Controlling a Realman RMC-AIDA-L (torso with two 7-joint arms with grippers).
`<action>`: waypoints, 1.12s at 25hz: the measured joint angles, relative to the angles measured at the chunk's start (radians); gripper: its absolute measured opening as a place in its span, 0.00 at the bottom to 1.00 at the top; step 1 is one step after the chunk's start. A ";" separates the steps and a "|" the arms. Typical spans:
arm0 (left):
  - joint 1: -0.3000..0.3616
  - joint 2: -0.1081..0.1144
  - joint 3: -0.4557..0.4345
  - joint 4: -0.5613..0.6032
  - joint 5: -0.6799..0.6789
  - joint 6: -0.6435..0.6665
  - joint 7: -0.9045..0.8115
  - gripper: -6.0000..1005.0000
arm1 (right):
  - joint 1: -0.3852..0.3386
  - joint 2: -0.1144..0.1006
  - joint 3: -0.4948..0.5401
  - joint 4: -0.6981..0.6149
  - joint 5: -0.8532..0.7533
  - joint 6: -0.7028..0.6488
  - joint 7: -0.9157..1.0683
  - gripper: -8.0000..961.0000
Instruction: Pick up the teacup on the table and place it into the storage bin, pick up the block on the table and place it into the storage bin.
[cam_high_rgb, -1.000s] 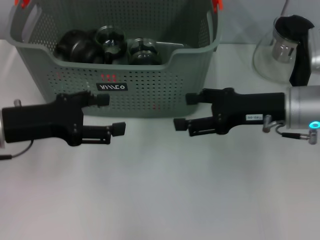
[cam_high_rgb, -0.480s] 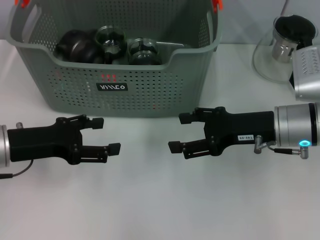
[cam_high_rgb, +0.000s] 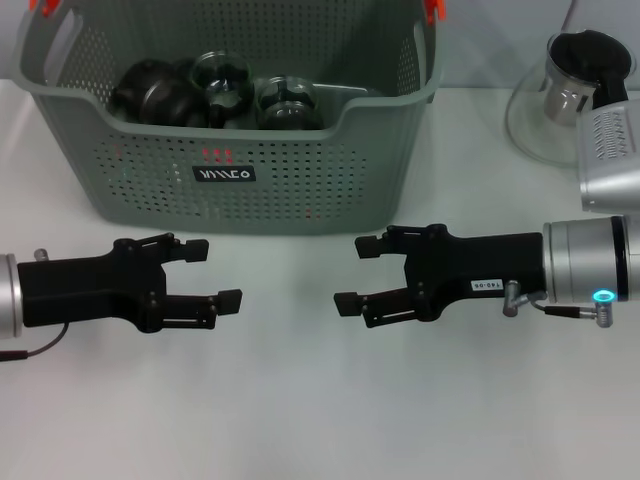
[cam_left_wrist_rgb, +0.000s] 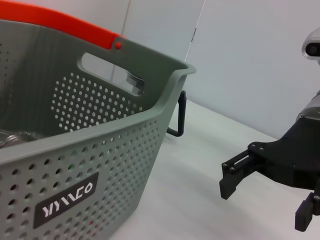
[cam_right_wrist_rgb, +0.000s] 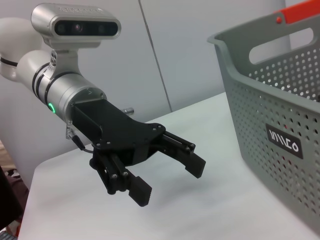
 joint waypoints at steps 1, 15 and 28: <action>0.001 0.000 0.000 -0.002 0.000 0.000 0.000 0.94 | 0.000 0.000 0.000 0.001 0.000 0.000 0.000 0.98; 0.000 0.000 0.000 -0.011 0.001 -0.002 0.004 0.94 | 0.000 0.000 0.000 0.006 0.000 0.001 0.000 0.98; 0.002 0.000 0.008 -0.011 0.011 0.007 0.019 0.94 | -0.004 -0.002 -0.001 0.011 0.000 -0.005 -0.050 0.98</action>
